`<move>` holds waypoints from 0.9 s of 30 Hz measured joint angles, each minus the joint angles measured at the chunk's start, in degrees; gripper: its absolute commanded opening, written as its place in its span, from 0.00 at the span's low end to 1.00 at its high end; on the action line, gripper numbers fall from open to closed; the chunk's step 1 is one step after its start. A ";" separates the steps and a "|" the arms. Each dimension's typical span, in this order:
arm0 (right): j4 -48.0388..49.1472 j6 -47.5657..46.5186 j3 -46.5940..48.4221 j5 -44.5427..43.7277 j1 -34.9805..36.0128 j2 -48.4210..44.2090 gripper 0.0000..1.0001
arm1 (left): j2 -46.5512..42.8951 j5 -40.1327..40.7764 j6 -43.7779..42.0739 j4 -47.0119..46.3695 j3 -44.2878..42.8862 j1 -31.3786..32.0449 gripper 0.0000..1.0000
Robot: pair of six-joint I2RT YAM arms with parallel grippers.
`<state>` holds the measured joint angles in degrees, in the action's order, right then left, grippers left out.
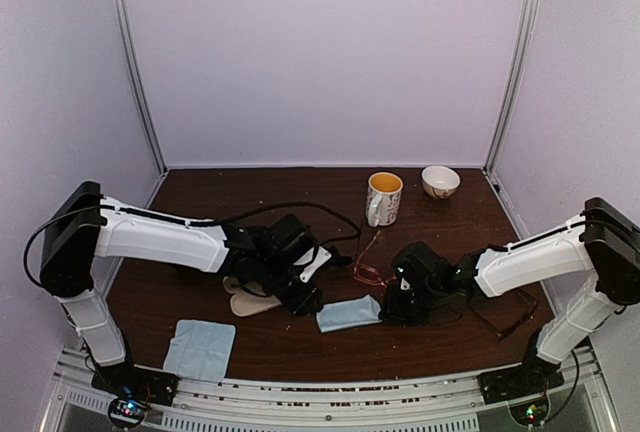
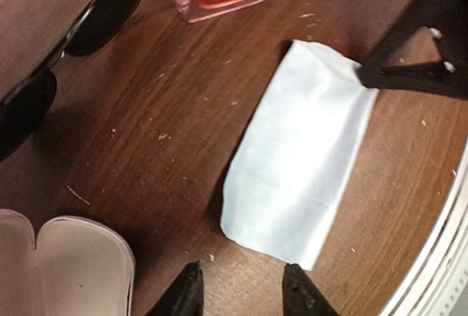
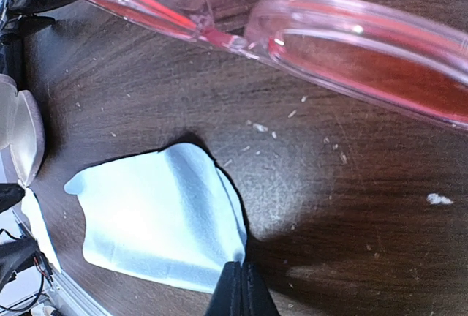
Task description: Organize the sunglasses
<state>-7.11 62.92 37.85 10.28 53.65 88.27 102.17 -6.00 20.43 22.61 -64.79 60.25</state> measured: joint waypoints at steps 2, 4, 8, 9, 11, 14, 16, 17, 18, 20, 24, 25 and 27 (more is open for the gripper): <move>0.09 0.00 -0.02 0.02 0.00 0.00 0.00 | -1.75 0.92 -1.70 0.11 0.76 1.18 0.43; 0.24 0.00 -0.09 0.02 0.00 0.00 0.00 | -2.93 2.12 -4.15 0.26 1.01 3.04 0.44; 0.74 0.00 -0.28 0.04 0.00 0.00 0.00 | -3.74 4.63 -9.35 0.26 1.05 7.85 0.44; 0.79 0.00 -0.33 0.07 0.00 0.00 0.00 | -3.72 4.94 -10.40 0.28 1.05 8.85 0.44; 1.03 0.00 -0.42 0.09 0.00 0.00 0.00 | -3.72 5.53 -12.39 0.42 1.05 10.05 0.45; 1.46 0.00 -0.61 0.20 0.00 0.00 0.00 | -3.58 6.40 -14.91 0.52 1.03 10.21 0.45; 1.57 0.02 -0.63 0.26 0.00 0.00 0.00 | -3.08 6.91 -16.37 0.72 0.90 10.23 0.44; 1.60 0.02 -0.63 0.28 0.00 0.00 0.00 | -2.49 7.17 -17.07 0.98 0.61 10.27 0.44; 1.60 0.02 -0.63 0.28 0.00 0.02 0.00 | -1.70 7.39 -17.66 1.11 0.33 10.38 0.43; 1.64 0.02 -0.63 0.31 0.00 0.02 0.00 | 0.44 7.98 -18.71 1.57 -0.68 10.71 0.42; 1.68 0.02 -0.66 0.35 0.00 0.02 0.00 | 3.43 8.90 -19.96 1.84 -1.46 11.50 0.42; 1.73 0.02 -0.68 0.35 0.00 0.02 0.00 | 3.72 9.01 -20.13 1.92 -1.46 11.58 0.41; 1.79 0.02 -0.70 0.39 0.00 0.02 0.00 | 4.02 9.68 -20.33 1.90 -1.46 11.78 0.40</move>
<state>-5.32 62.94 37.15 10.68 53.65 88.29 106.19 3.68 0.10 24.51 -66.26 72.03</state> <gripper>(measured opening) 0.005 0.414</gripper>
